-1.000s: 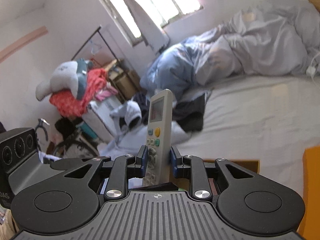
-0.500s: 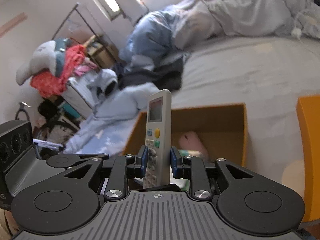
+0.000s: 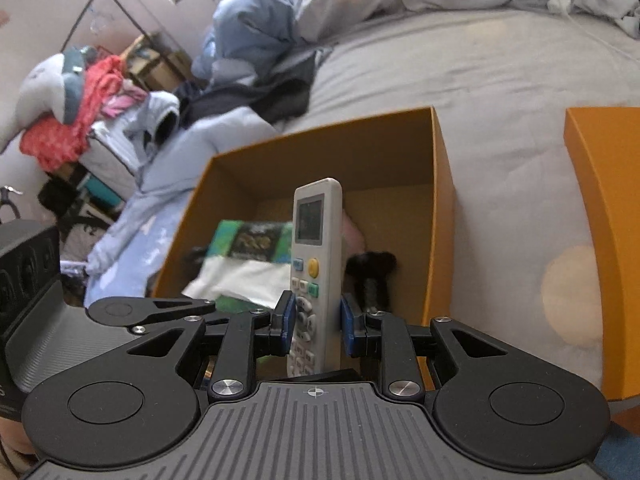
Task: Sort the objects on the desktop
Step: 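Lower the remote into the box beside the tissue pack with the right tool, then open the right tool and withdraw it from the brown box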
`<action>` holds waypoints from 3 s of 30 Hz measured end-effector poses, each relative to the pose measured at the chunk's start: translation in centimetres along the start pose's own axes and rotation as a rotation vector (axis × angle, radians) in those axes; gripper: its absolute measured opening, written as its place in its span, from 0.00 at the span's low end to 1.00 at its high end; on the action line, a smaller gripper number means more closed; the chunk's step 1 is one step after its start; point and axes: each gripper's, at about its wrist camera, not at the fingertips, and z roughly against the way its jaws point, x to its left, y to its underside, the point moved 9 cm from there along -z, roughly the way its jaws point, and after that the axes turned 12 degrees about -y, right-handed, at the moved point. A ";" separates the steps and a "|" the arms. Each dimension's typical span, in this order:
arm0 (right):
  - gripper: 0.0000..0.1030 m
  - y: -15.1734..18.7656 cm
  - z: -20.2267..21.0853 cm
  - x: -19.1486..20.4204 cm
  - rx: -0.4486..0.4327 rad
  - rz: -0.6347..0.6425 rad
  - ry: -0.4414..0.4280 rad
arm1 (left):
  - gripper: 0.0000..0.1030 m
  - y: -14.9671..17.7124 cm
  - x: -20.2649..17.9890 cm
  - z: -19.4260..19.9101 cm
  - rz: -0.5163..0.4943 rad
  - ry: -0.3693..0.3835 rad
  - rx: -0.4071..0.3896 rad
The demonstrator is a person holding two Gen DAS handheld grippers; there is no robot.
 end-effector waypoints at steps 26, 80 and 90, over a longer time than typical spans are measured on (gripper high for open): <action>0.26 0.6 -3.1 -3.2 0.062 -0.033 0.064 | 0.72 4.8 2.2 -2.6 0.037 -0.063 0.169; 1.00 3.8 11.9 0.6 -0.409 0.232 0.281 | 0.97 3.9 7.9 12.8 0.216 -0.281 -0.374; 1.00 5.7 12.4 -0.6 -0.421 0.217 0.290 | 0.97 4.4 7.7 12.3 0.243 -0.310 -0.382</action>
